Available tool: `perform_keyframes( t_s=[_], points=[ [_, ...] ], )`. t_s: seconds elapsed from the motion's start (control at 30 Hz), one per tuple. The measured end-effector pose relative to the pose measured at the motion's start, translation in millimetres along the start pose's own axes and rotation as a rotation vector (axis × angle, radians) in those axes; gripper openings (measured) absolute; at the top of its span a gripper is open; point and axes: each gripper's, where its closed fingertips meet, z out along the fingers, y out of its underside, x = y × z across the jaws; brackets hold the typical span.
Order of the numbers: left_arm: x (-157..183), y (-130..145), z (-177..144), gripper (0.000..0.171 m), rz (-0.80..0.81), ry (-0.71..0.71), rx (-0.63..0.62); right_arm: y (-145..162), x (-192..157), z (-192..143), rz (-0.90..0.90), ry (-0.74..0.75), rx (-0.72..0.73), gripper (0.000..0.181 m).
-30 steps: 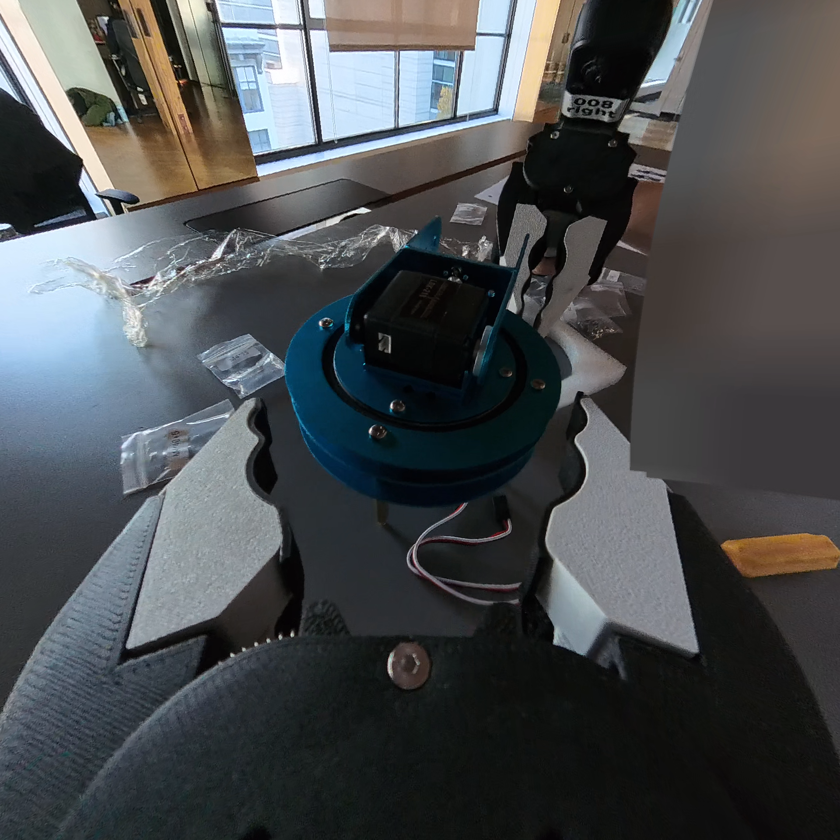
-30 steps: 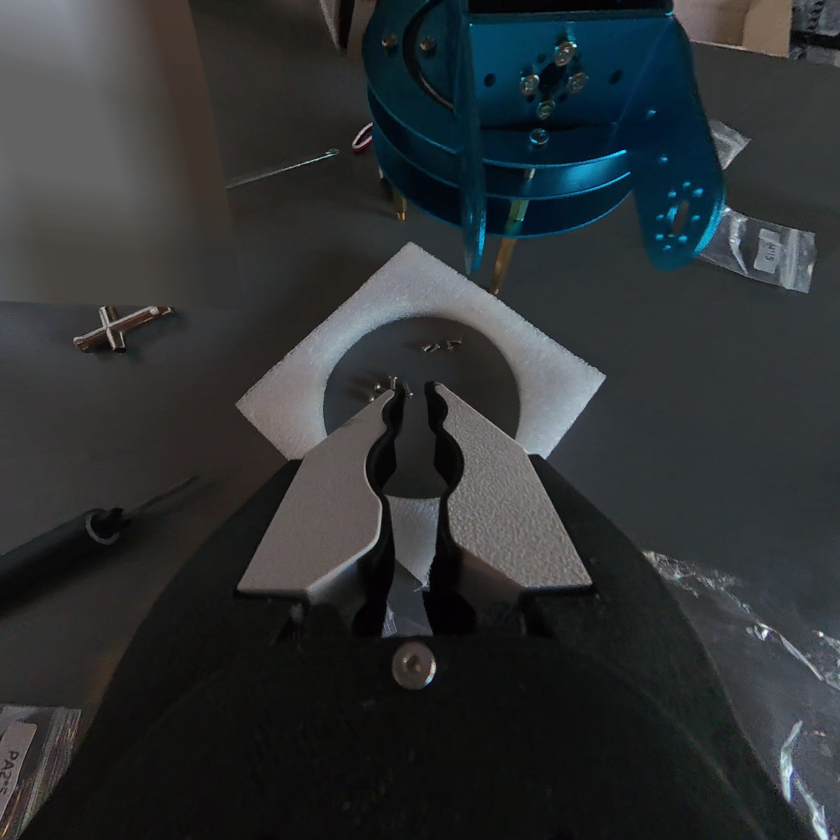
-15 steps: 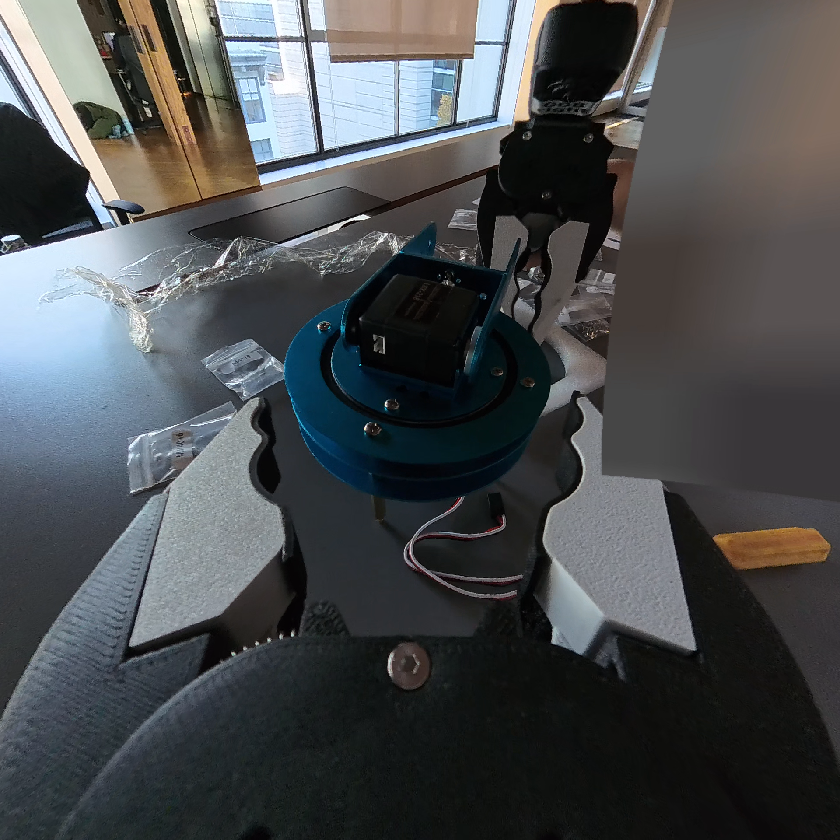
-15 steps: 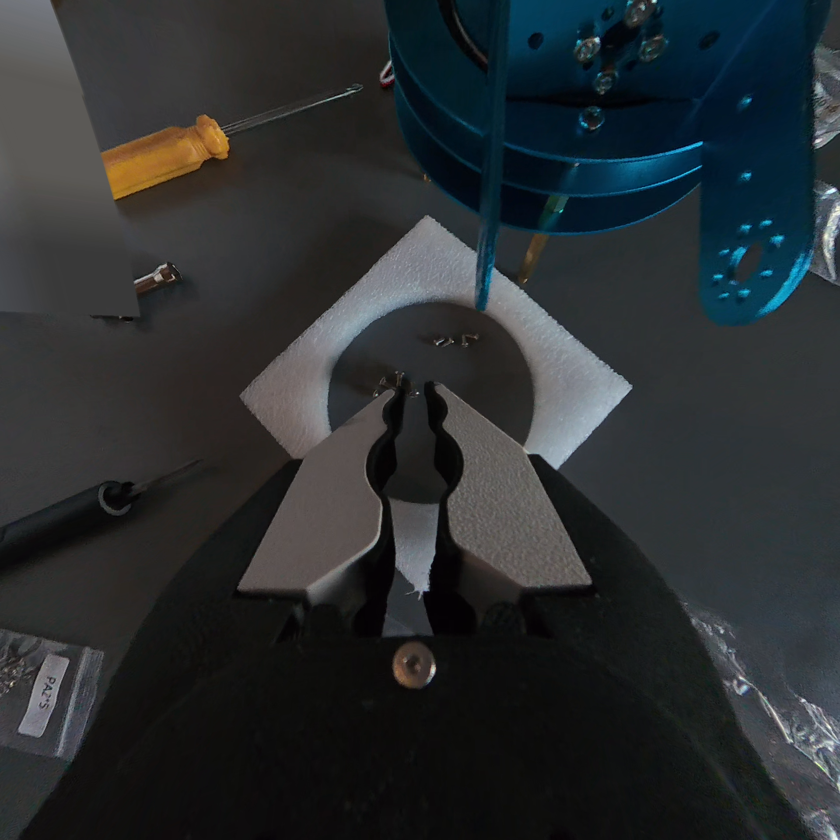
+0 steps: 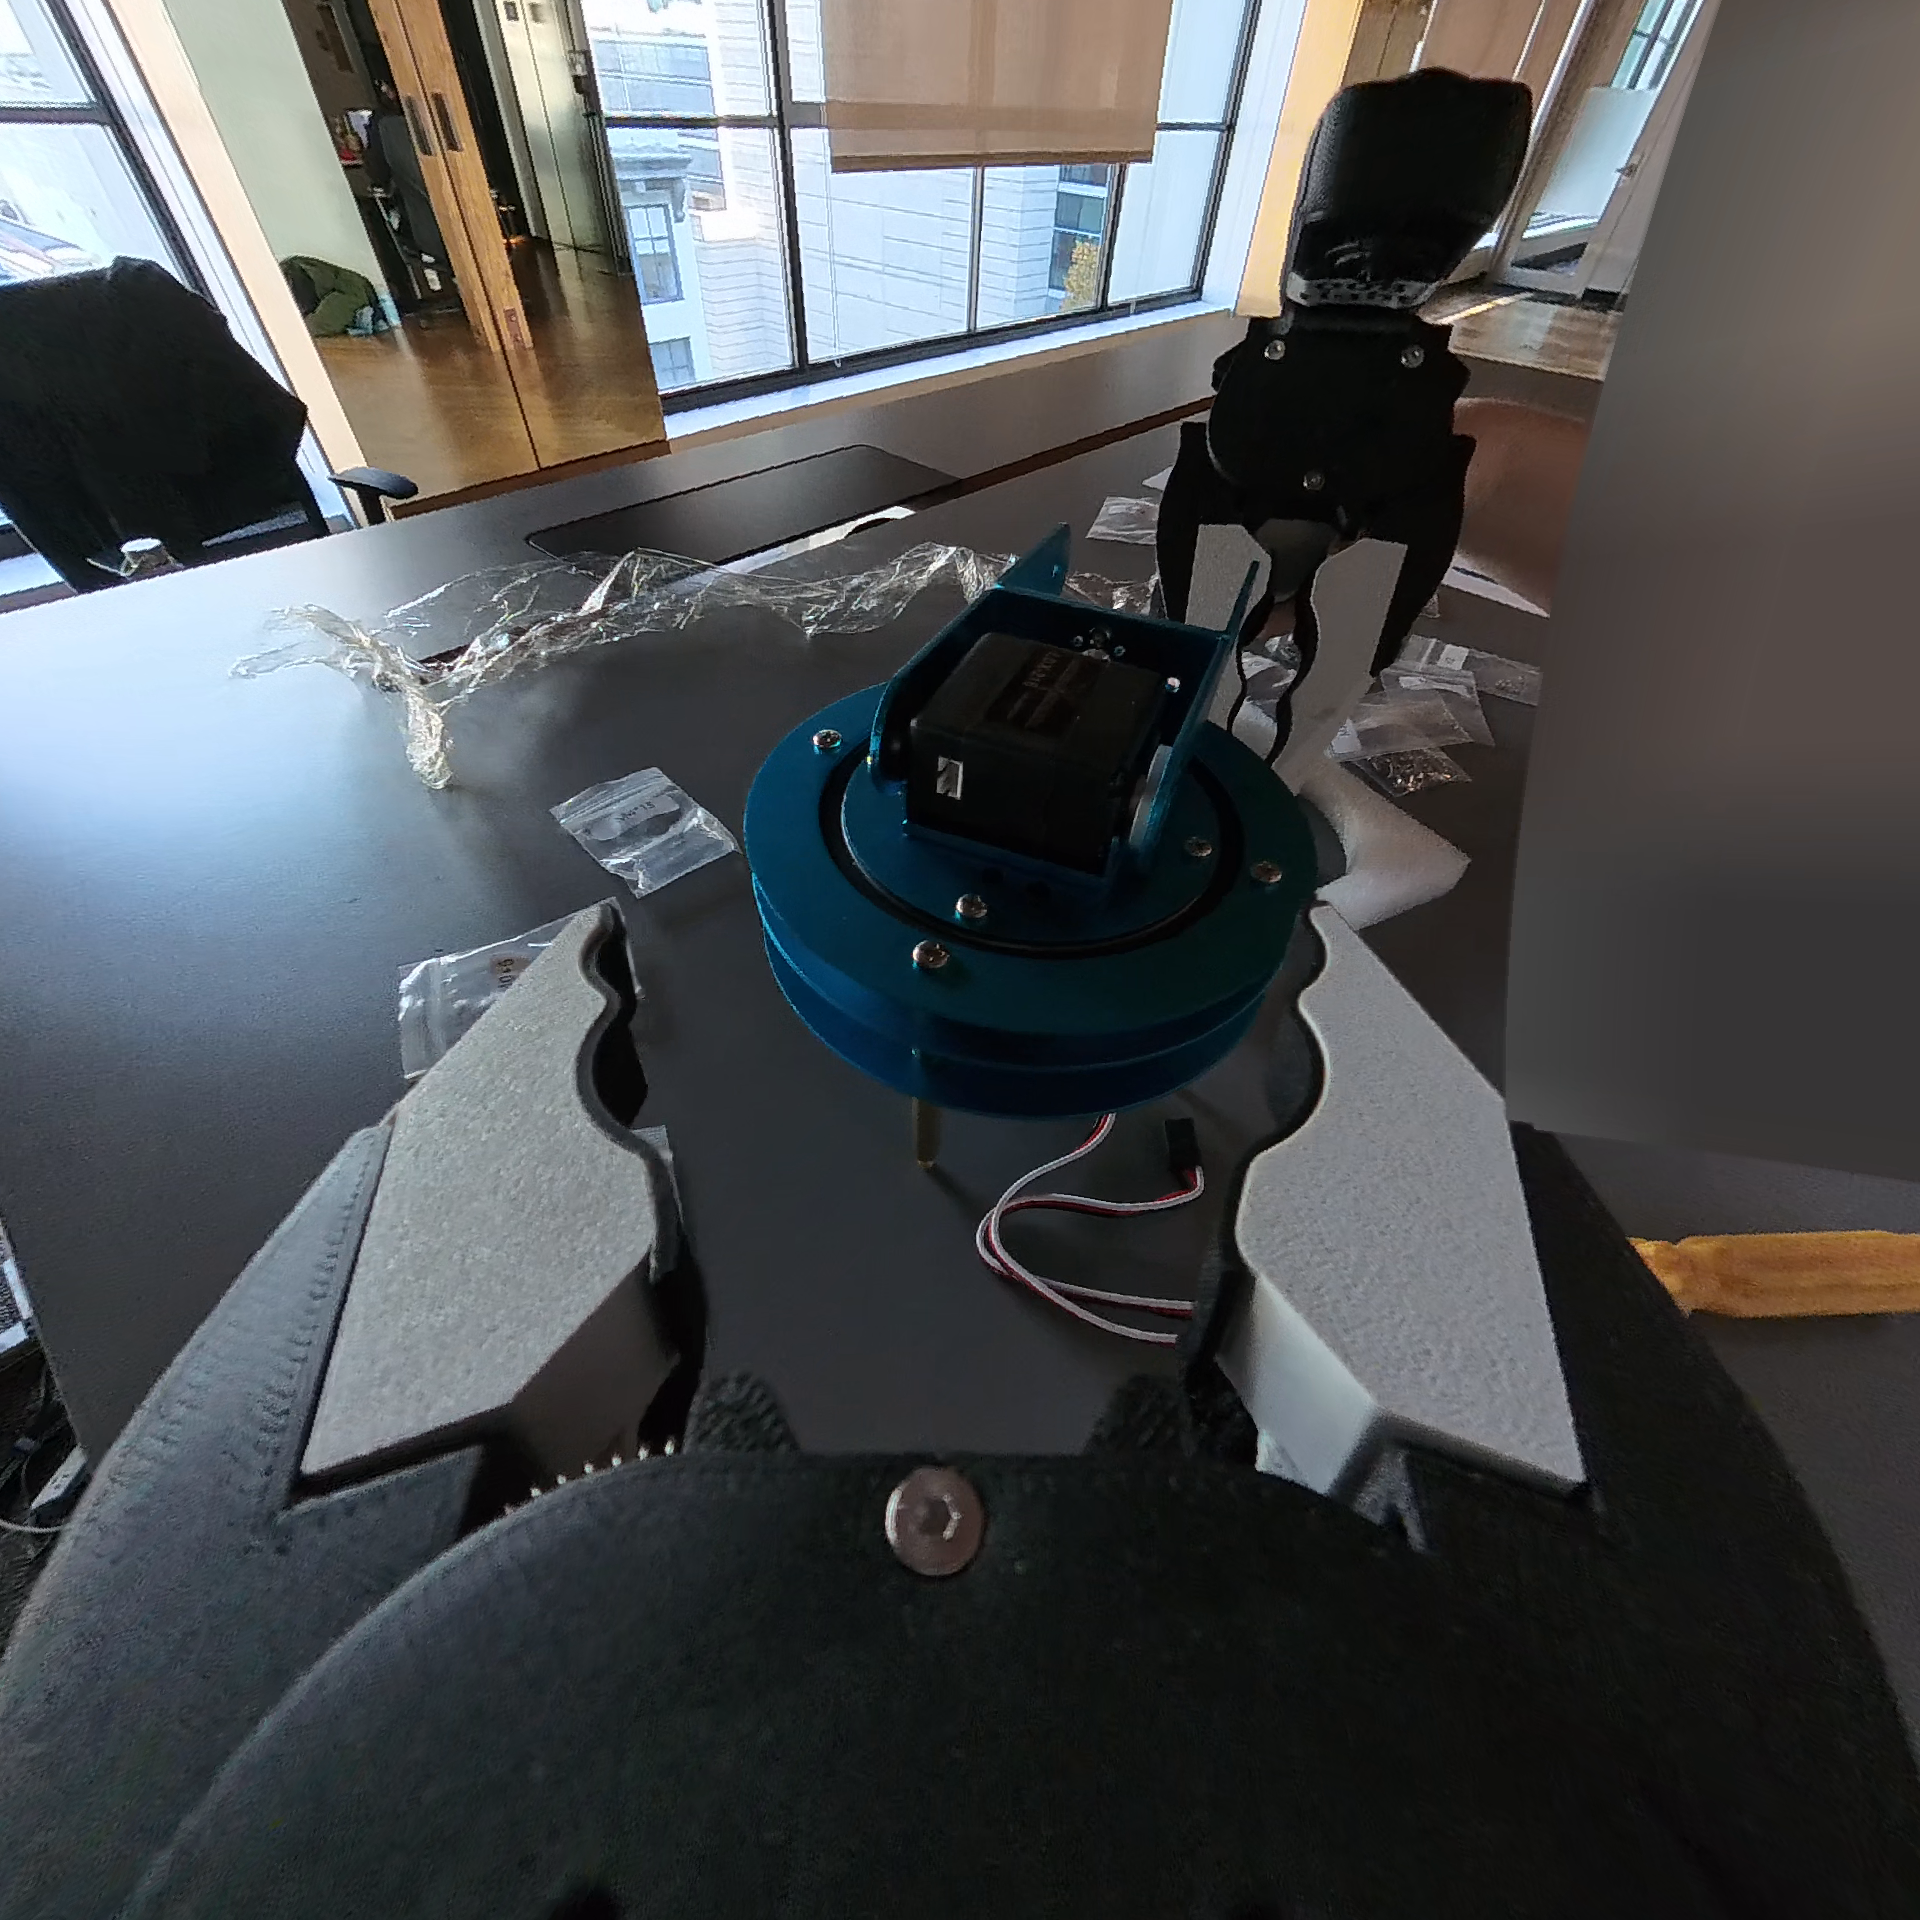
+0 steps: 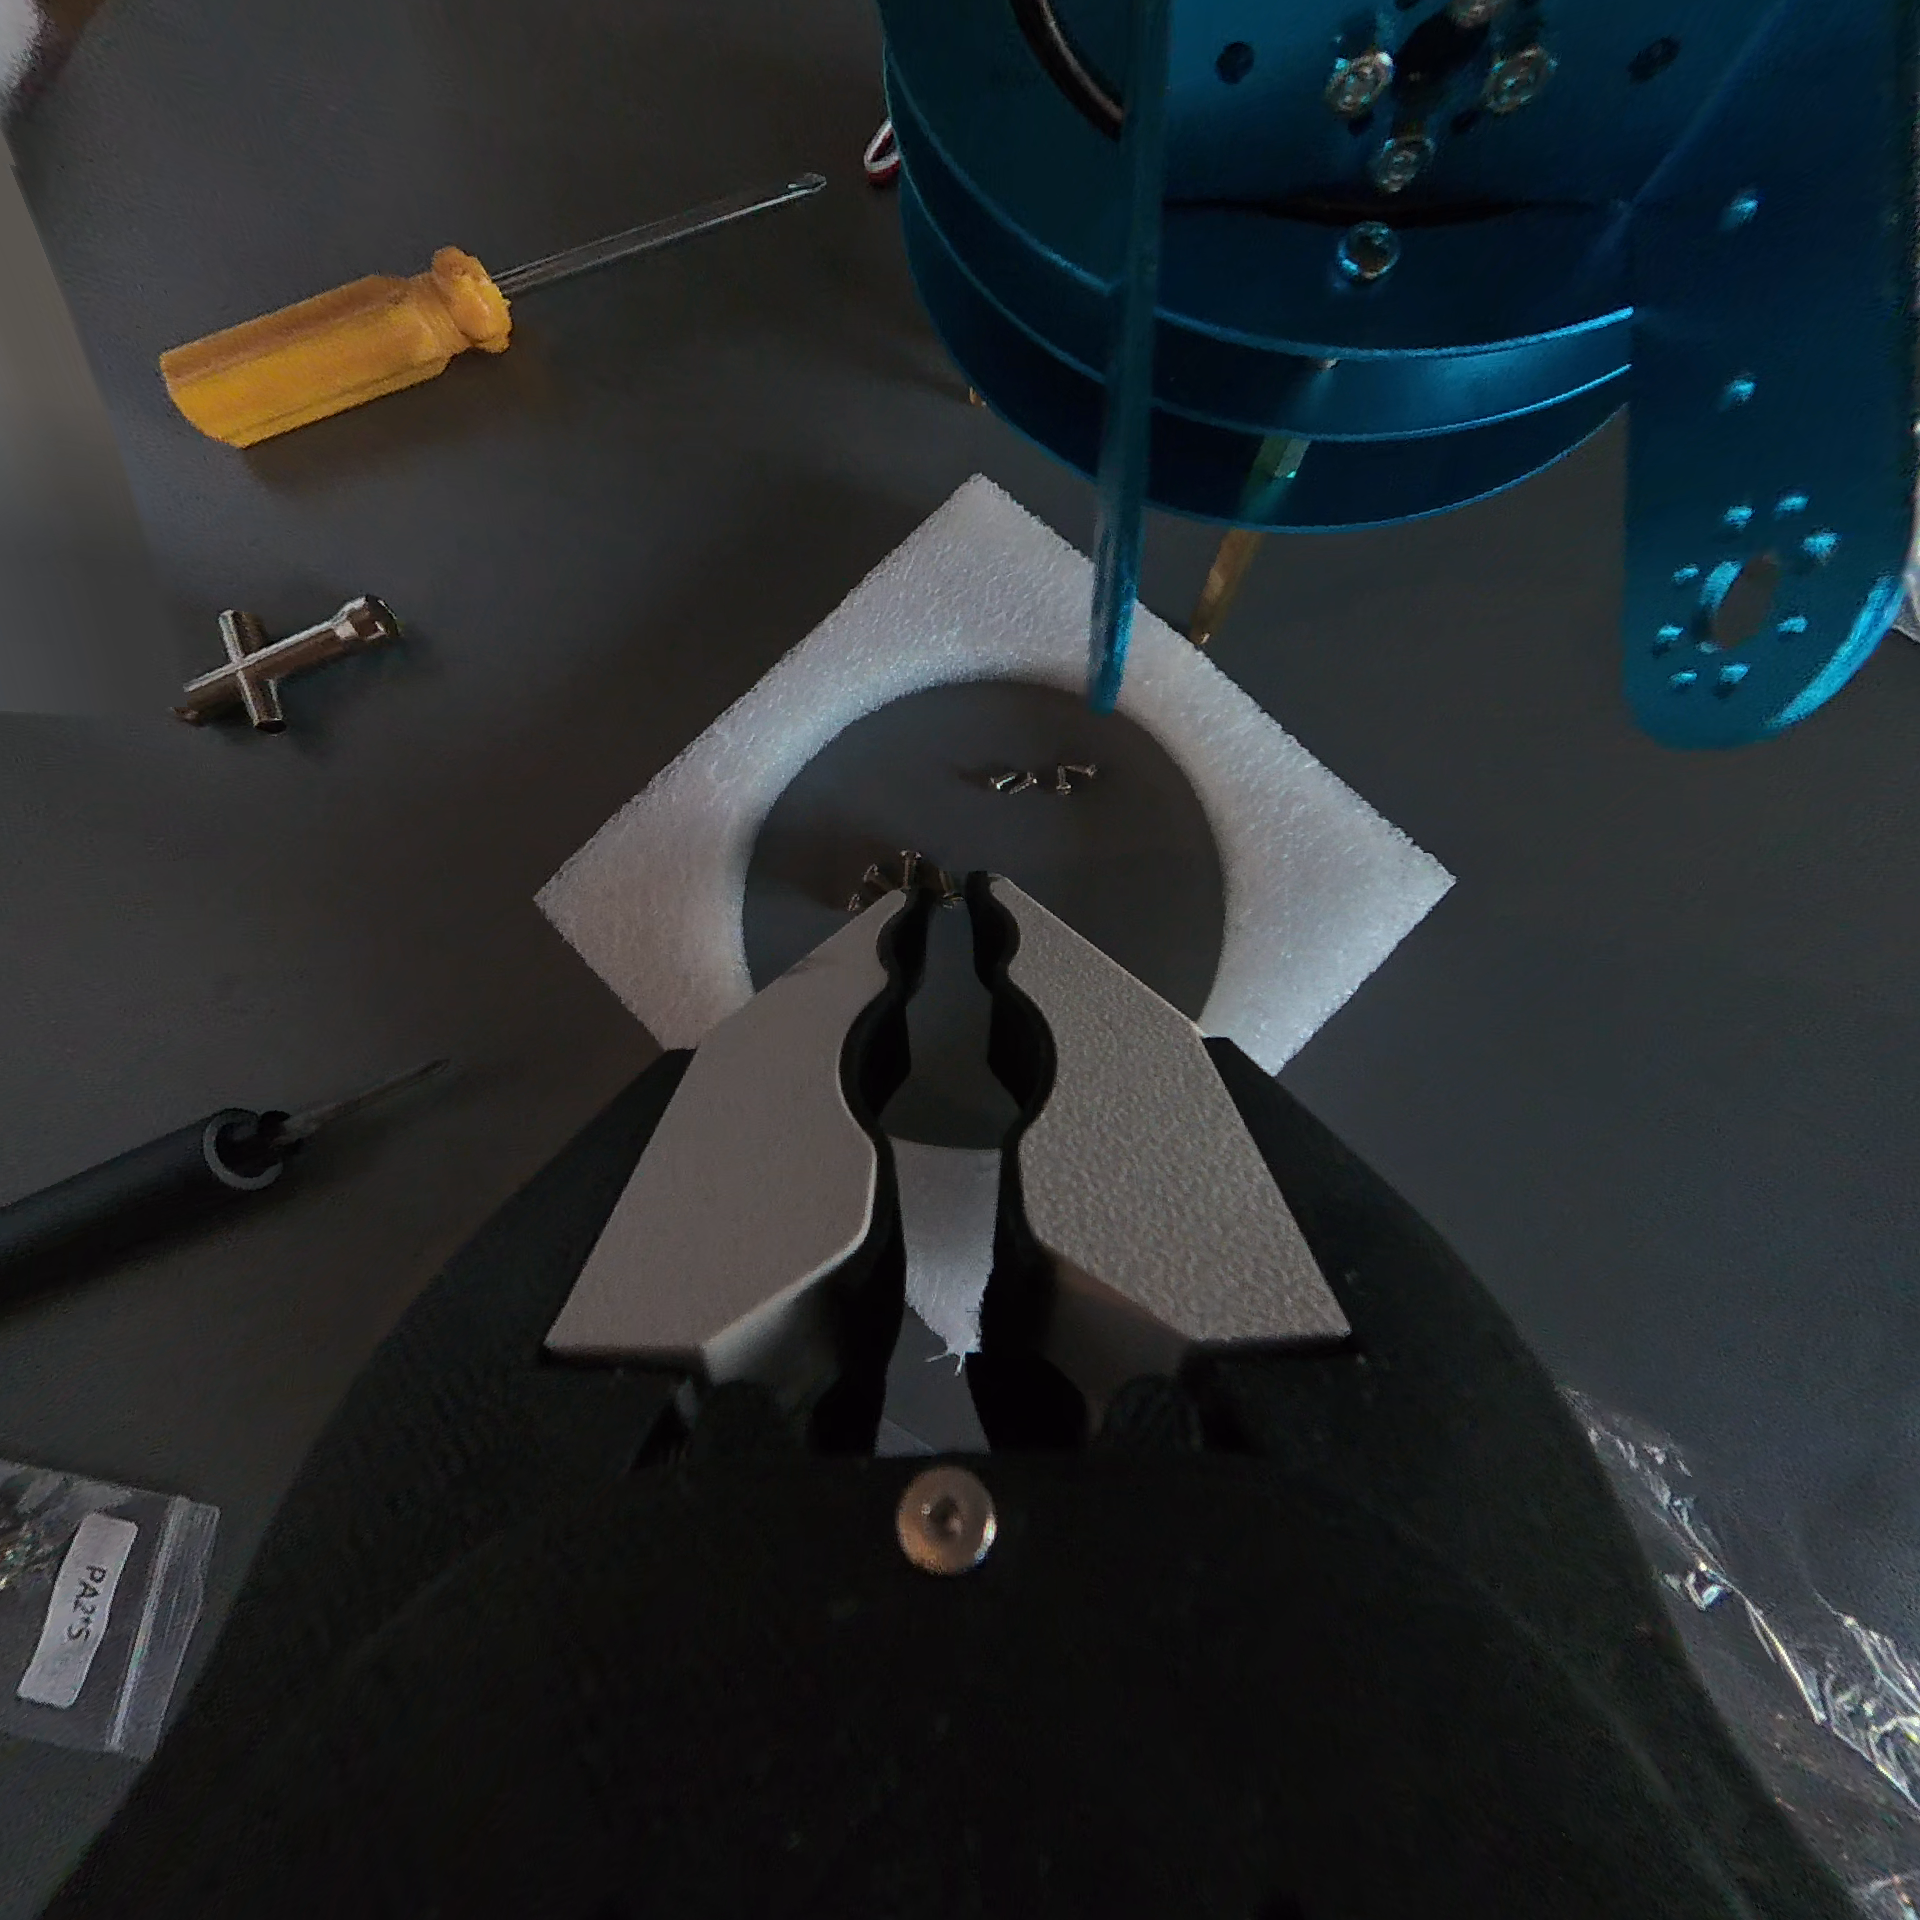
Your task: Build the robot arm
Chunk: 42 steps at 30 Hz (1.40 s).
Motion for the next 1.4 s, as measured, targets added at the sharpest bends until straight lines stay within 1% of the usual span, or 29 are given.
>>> perform_keyframes(
  t_s=[0.1,0.23,0.37,0.47,0.5,0.53,0.6,0.7,0.8,0.87,0.93,1.0,1.1,1.2,1.33,1.4],
  points=[
    [-2,-2,-4,0.122,0.007,-0.028,0.007,1,0,1,-0.005,0.004,-0.017,0.004],
    [-1,-16,-17,0.119,0.014,-0.081,0.06,2,-1,0,-0.017,0.022,-0.026,0.003],
    [12,-26,-34,0.111,-0.001,-0.096,0.127,1,-1,-5,-0.055,0.069,-0.037,0.003],
    [29,-21,-41,0.1,-0.052,-0.063,0.143,-8,-1,-17,-0.081,0.13,-0.006,0.003],
    [35,-18,-43,0.092,-0.079,-0.044,0.143,-12,-1,-22,-0.086,0.157,0.006,0.003],
    [44,-16,-45,0.081,-0.11,-0.009,0.143,-17,-2,-29,-0.093,0.185,0.021,0.003],
    [63,-13,-47,0.051,-0.175,0.052,0.138,-31,-8,-43,-0.116,0.251,0.052,0.003],
    [81,-5,-45,0.03,-0.271,0.052,0.126,-63,-27,-57,-0.159,0.349,0.133,0.003],
    [105,-6,-37,0.029,-0.349,0.138,0.144,-96,-56,-51,-0.12,0.369,0.234,0.003],
    [121,-10,-33,0.028,-0.332,0.211,0.148,-109,-69,-39,-0.05,0.37,0.258,0.003],
    [129,-9,-31,0.027,-0.295,0.252,0.115,-121,-75,-31,0.01,0.4,0.292,0.003],
    [127,-10,-31,0.023,-0.303,0.276,0.087,-133,-78,-26,0.056,0.446,0.33,0.003],
    [126,-14,-34,0.018,-0.378,0.359,0.062,-142,-78,-18,0.078,0.542,0.33,0.003],
    [125,-20,-38,0.019,-0.425,0.431,0.061,-152,-82,-7,0.082,0.61,0.327,0.003],
    [137,-18,-43,0.02,-0.455,0.548,0.031,-158,-85,2,0.097,0.704,0.308,0.003],
    [141,-17,-45,0.018,-0.481,0.577,0.029,-162,-89,6,0.103,0.729,0.314,0.003]
  ],
)
